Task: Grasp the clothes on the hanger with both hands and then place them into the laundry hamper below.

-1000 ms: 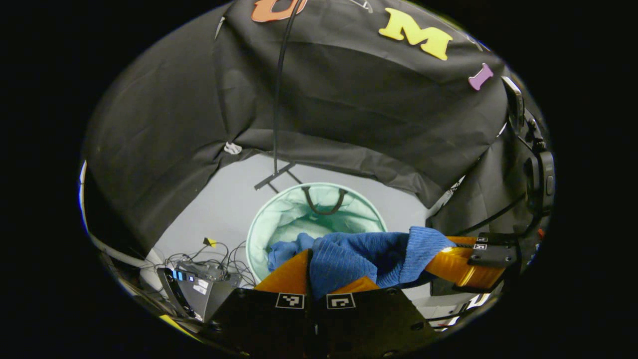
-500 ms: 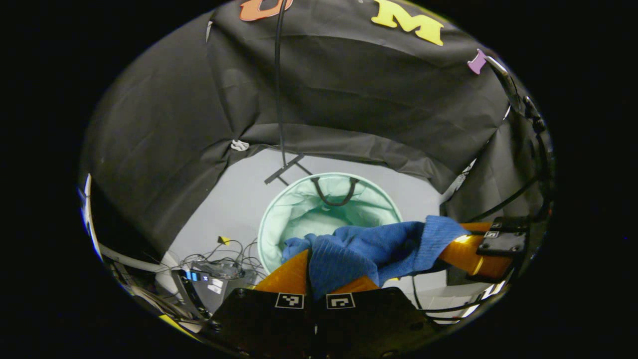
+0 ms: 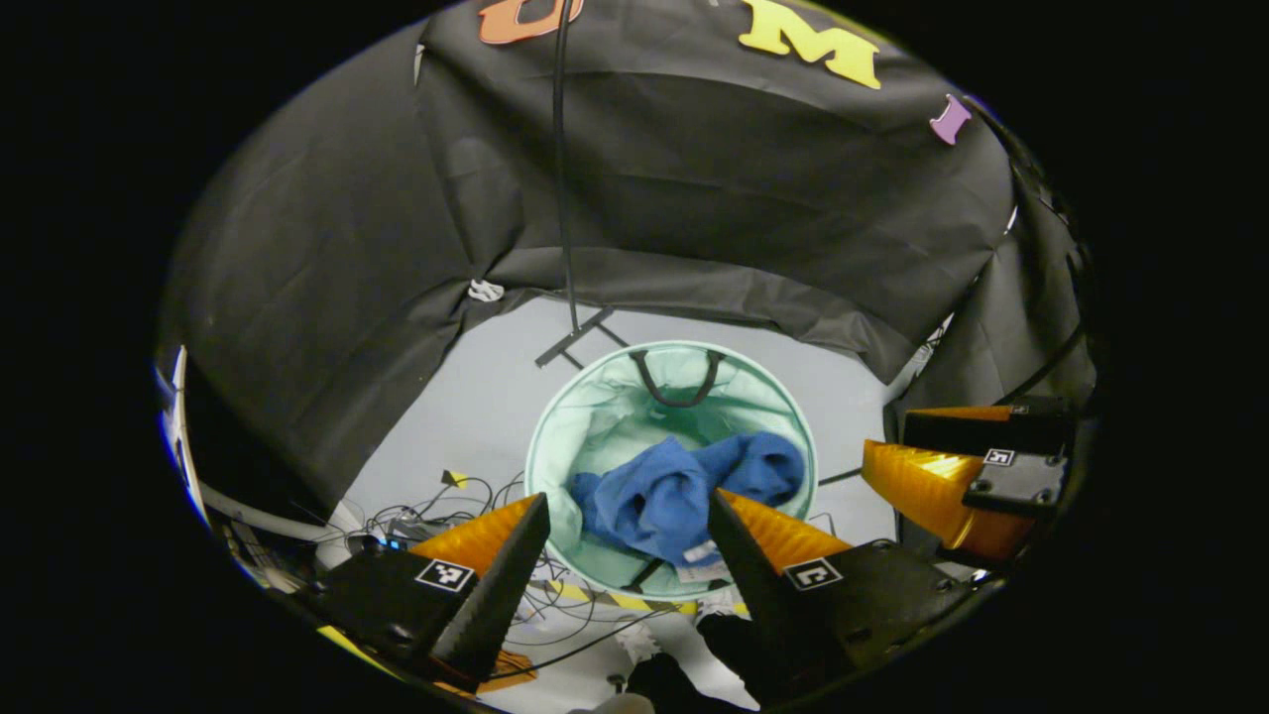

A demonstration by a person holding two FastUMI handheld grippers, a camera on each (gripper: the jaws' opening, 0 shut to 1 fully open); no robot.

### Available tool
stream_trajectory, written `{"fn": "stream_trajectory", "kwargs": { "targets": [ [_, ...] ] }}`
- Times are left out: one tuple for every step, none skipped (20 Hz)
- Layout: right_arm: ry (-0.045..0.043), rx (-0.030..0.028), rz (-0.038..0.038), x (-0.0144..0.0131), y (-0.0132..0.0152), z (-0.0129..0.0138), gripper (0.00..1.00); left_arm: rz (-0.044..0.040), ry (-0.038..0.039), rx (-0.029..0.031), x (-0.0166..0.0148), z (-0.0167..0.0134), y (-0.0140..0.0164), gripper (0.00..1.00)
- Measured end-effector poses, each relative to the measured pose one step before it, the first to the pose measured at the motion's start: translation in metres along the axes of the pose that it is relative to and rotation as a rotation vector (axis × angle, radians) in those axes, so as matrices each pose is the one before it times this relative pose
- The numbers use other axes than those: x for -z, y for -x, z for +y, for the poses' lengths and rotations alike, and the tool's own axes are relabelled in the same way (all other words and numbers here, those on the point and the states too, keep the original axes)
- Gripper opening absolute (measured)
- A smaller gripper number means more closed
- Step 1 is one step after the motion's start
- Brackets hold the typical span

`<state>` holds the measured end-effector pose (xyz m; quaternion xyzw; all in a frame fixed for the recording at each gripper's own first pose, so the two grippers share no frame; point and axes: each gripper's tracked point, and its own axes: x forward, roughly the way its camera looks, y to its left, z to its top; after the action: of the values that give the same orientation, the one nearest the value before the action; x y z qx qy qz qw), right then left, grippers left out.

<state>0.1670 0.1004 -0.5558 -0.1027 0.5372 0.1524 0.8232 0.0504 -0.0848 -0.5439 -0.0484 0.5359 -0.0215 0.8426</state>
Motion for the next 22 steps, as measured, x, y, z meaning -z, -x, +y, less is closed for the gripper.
{"fn": "stream_trajectory", "kwargs": {
  "targets": [
    [0.00287,0.00516,-0.00934,-0.00380,0.00076,-0.00054,0.67,0.00108,0.00449,0.00110,0.00126,-0.00050,-0.00044,1.00],
    [-0.00349,0.00195,0.00208,0.00108,0.00313,0.00563,0.62,-0.00436,0.00643,0.00010,-0.00073,-0.00027,0.00171,1.00],
    [-0.01083,-0.01137,0.00018,-0.00114,0.00367,0.00552,0.63,-0.00375,0.00610,0.00133,-0.00137,-0.00042,0.00125,0.96],
    [-0.00830,-0.00264,0.00034,0.00013,0.00117,-0.00063,0.63,-0.00593,0.00414,0.00230,-0.00191,-0.00083,0.00176,0.96],
    [0.00285,-0.00139,0.00207,0.00113,0.00147,-0.00155,0.62,-0.00532,0.00236,-0.00108,-0.00143,0.00062,0.00323,0.96],
    [0.00227,0.00371,-0.00470,0.00272,0.00192,-0.00390,0.62,-0.00662,0.00035,-0.00181,-0.00163,0.00050,0.00319,0.96],
    [0.00390,0.00103,-0.00216,-0.00026,0.00055,-0.00091,0.63,-0.00592,0.00261,-0.00073,-0.00190,-0.00007,0.00227,0.96],
    [0.00073,0.00369,-0.00266,0.00142,0.00179,0.00195,0.67,-0.00350,0.00581,0.00311,-0.00087,-0.00060,0.00151,0.96],
    [-0.00206,-0.00089,-0.00540,-0.00176,0.00218,0.00085,0.67,-0.00367,0.00559,0.00074,0.00052,0.00092,0.00155,0.96],
    [-0.00269,-0.00051,-0.00630,-0.00155,0.00220,0.00220,0.62,-0.00403,0.00521,-0.00212,-0.00005,0.00070,0.00280,0.96],
    [-0.00360,-0.00160,-0.00581,-0.00108,0.00324,-0.00024,0.62,-0.00676,0.00284,-0.00273,-0.00066,0.00201,0.00217,0.96],
    [-0.00265,0.00171,-0.00726,-0.00236,0.00321,0.00027,0.63,-0.00728,0.00167,-0.00077,-0.00095,0.00091,0.00323,0.96],
    [0.00189,0.00244,-0.00592,-0.00204,0.00152,-0.00007,0.62,-0.00821,-0.00012,0.00073,-0.00114,0.00078,0.00335,0.96],
    [0.00034,0.00749,-0.01107,-0.00187,0.00332,0.00041,0.63,-0.00991,-0.00279,0.00292,-0.00167,-0.00047,0.00493,0.96],
    [-0.00054,0.00982,-0.02745,-0.00484,0.00282,-0.00091,0.63,-0.02000,-0.00664,0.00513,-0.00262,0.00047,0.00373,0.96],
    [-0.00286,0.00923,-0.02320,-0.00481,0.00445,-0.00105,0.67,-0.01647,-0.00800,-0.00163,-0.00319,0.00116,0.00426,0.96],
    [-0.00198,0.00822,-0.02073,-0.00363,0.00360,-0.00047,0.67,-0.01150,-0.00315,0.00011,-0.00055,0.00208,0.00572,0.96],
    [-0.00332,0.00606,-0.02090,-0.00363,0.00593,0.00084,0.72,-0.01558,-0.00031,0.00189,-0.00212,0.00093,0.00599,0.96],
    [-0.00198,0.00538,-0.02277,-0.00586,0.00732,0.00067,0.81,-0.02034,0.00152,0.00034,-0.00453,0.00124,0.00675,0.96],
    [0.00119,0.00670,-0.02413,-0.00687,0.00709,0.00050,0.82,-0.01808,-0.00042,-0.00225,-0.00519,0.00176,0.00758,0.96],
    [-0.00065,0.00440,-0.02878,-0.00921,0.00796,0.00073,0.81,-0.02253,0.00366,-0.00361,-0.00543,0.00479,0.01005,0.96],
    [-0.00177,0.00049,-0.03214,-0.00944,0.01034,0.00200,0.82,-0.03329,-0.00016,-0.00082,-0.00967,0.00224,0.01084,0.96]
  ]
}}
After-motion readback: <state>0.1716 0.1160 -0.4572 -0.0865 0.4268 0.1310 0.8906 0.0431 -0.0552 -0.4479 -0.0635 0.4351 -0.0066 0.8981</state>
